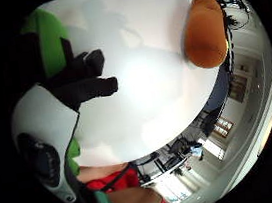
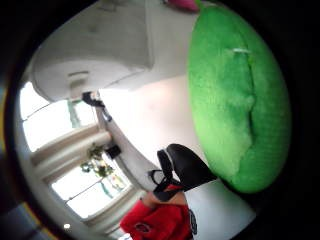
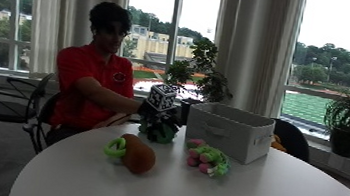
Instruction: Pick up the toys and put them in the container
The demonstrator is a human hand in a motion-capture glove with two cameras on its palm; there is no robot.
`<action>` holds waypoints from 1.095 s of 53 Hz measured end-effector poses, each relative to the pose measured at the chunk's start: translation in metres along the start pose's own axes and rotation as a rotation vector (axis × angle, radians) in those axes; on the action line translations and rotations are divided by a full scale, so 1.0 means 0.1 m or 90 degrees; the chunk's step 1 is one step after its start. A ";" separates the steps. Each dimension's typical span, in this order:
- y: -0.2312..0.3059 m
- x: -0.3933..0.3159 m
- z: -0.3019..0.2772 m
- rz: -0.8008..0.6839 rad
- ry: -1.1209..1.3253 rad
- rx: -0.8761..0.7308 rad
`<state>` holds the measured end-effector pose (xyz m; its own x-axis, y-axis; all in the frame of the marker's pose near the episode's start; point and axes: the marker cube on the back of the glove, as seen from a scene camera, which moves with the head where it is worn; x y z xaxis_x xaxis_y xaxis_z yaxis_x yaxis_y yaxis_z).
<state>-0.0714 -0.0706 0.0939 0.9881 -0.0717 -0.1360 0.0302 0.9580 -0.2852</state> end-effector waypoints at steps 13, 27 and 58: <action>-0.02 -0.11 0.07 -0.004 0.061 -0.014; -0.22 0.24 -0.08 0.005 -0.021 0.040; -0.15 0.30 -0.69 -0.035 -0.035 0.185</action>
<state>-0.0527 -0.1062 0.0287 0.9902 -0.1181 -0.0745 0.1180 0.9930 -0.0056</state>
